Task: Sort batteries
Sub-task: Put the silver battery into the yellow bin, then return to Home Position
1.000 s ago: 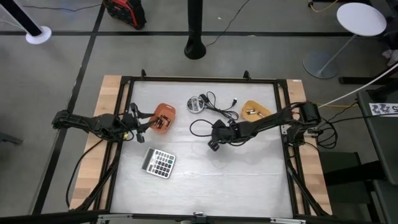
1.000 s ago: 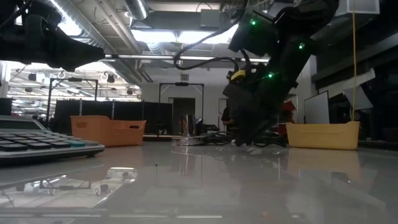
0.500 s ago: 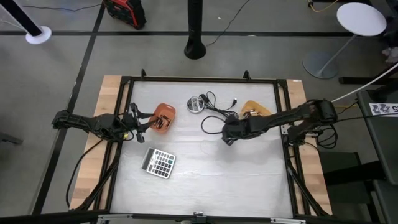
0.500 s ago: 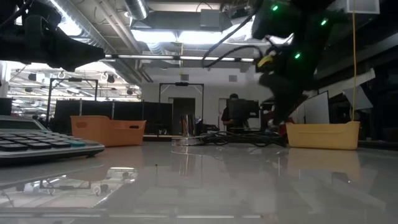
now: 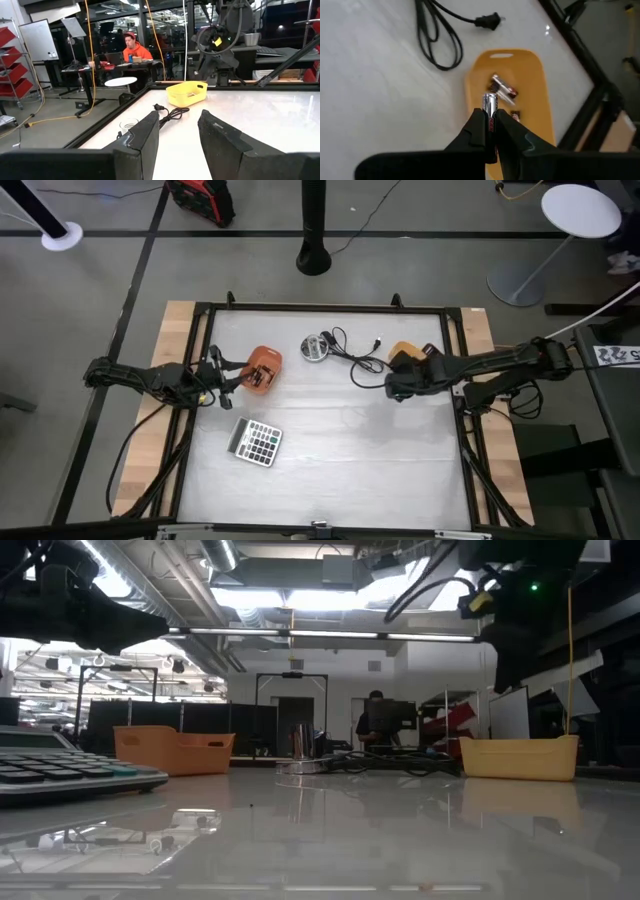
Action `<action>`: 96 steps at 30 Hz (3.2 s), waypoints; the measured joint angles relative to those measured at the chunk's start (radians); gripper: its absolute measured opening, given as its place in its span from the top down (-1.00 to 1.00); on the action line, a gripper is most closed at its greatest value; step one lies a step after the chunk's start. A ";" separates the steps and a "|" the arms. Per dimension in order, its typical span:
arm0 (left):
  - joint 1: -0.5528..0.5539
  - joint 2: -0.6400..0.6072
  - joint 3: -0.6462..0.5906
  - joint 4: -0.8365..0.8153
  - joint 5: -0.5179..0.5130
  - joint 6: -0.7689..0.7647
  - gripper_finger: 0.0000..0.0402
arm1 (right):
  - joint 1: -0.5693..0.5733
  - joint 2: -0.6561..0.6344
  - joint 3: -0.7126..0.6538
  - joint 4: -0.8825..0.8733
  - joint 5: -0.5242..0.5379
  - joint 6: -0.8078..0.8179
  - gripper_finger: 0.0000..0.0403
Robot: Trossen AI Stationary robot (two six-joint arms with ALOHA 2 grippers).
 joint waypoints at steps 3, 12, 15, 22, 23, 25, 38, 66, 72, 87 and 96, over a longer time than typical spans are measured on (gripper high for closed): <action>0.000 0.000 0.000 0.000 0.000 0.000 0.35 | 0.000 0.000 -0.008 -0.009 0.047 -0.023 0.92; 0.000 0.000 0.000 0.000 0.000 0.000 0.35 | -0.060 0.000 -0.134 0.001 0.103 -0.078 0.92; 0.000 0.000 0.000 0.000 0.000 0.000 0.35 | -0.101 0.000 -0.179 0.004 0.103 -0.079 0.92; 0.000 0.000 0.000 0.000 0.000 0.000 0.35 | -0.165 0.000 -0.213 0.035 0.086 -0.132 0.85; 0.000 0.000 0.000 0.000 0.000 0.000 0.35 | -0.171 0.000 -0.213 0.045 0.085 -0.141 0.81; 0.000 0.000 0.000 0.000 0.000 0.000 0.35 | -0.178 0.000 -0.213 0.070 0.085 -0.167 0.71; 0.000 0.000 0.000 0.000 0.000 0.000 0.35 | -0.180 -0.024 -0.211 0.100 0.081 -0.245 0.41; 0.000 0.000 0.000 0.000 0.000 0.000 0.35 | 0.009 -0.759 -0.580 1.030 -0.492 -0.612 0.41; 0.000 0.000 0.000 0.000 0.000 0.000 0.35 | 0.023 -0.877 -0.595 0.927 -0.491 -0.616 0.41; 0.000 0.000 0.000 0.000 0.000 0.000 0.35 | 0.023 -1.190 -0.670 0.913 -0.501 -0.636 0.41; 0.000 0.000 0.000 0.000 0.000 0.000 0.35 | 0.023 -1.197 -0.903 1.264 -0.543 -0.657 0.41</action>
